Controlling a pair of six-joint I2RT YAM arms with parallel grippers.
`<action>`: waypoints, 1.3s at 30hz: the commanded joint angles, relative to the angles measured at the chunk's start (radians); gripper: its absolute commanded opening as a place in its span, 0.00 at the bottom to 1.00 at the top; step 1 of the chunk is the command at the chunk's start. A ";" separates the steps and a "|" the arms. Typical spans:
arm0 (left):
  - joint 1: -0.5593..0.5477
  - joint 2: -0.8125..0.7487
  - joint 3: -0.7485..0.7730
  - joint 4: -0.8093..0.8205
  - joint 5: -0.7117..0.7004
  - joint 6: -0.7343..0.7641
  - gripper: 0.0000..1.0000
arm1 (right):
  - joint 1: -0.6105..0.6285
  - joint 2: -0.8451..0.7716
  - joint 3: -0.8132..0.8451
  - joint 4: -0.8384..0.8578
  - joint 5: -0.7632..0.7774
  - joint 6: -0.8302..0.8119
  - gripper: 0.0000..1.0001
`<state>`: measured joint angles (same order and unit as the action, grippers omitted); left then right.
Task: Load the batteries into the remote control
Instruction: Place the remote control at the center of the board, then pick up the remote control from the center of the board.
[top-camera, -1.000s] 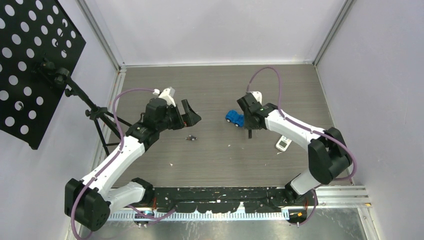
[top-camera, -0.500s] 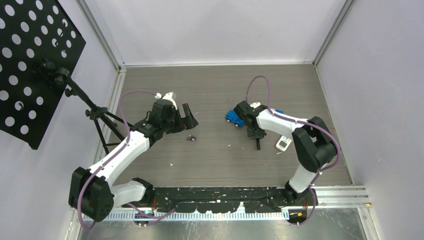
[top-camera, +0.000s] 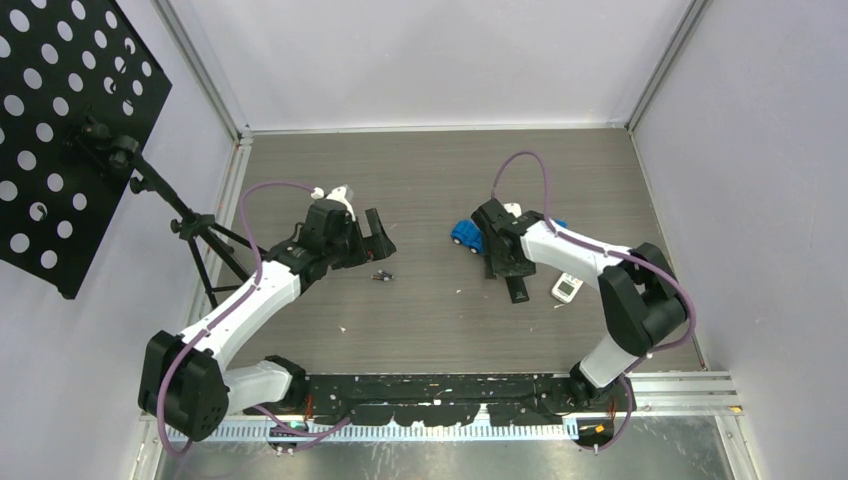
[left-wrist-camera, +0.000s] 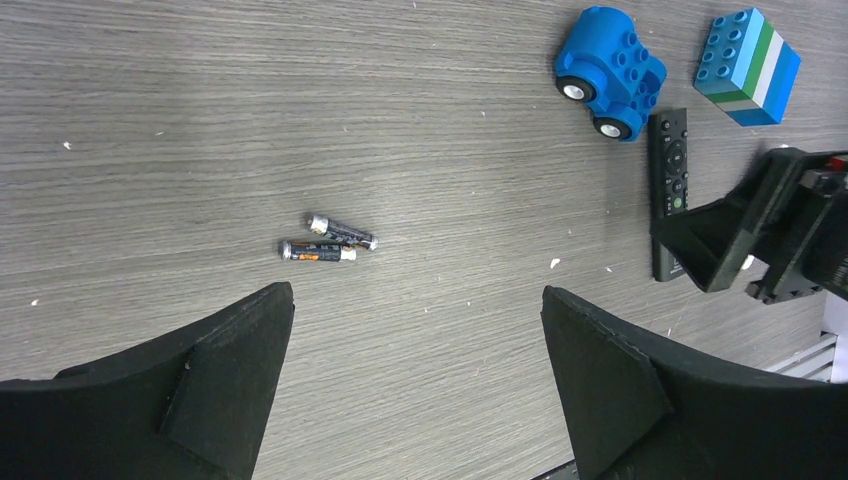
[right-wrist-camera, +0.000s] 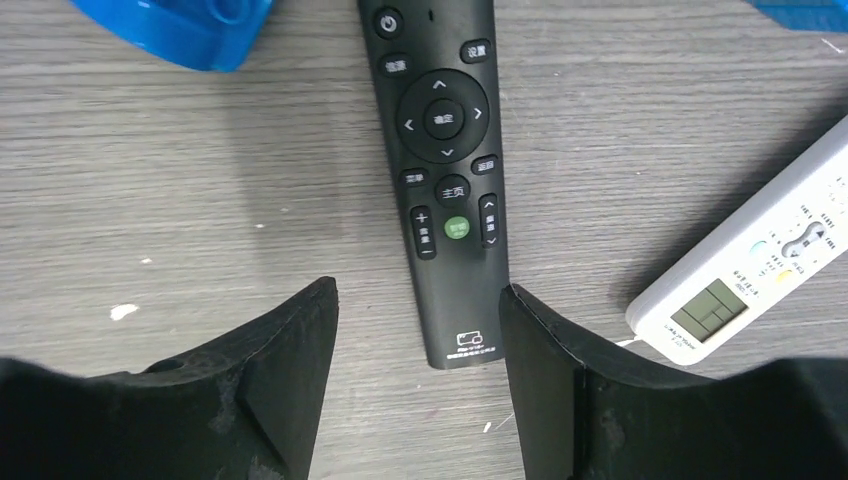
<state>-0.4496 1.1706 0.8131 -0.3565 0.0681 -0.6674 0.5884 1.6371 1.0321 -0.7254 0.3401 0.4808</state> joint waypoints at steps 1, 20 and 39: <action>0.002 0.001 0.014 0.033 -0.005 0.028 0.96 | -0.025 -0.102 0.001 0.035 -0.048 0.009 0.66; 0.002 -0.031 0.017 0.044 0.039 0.049 0.97 | -0.478 -0.207 -0.214 0.164 0.084 0.350 0.78; 0.002 -0.055 0.023 0.065 0.130 0.043 0.96 | -0.549 -0.264 -0.296 0.249 -0.066 0.363 0.31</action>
<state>-0.4496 1.1465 0.8131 -0.3485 0.1287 -0.6418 0.0433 1.4551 0.7437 -0.4927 0.3180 0.8223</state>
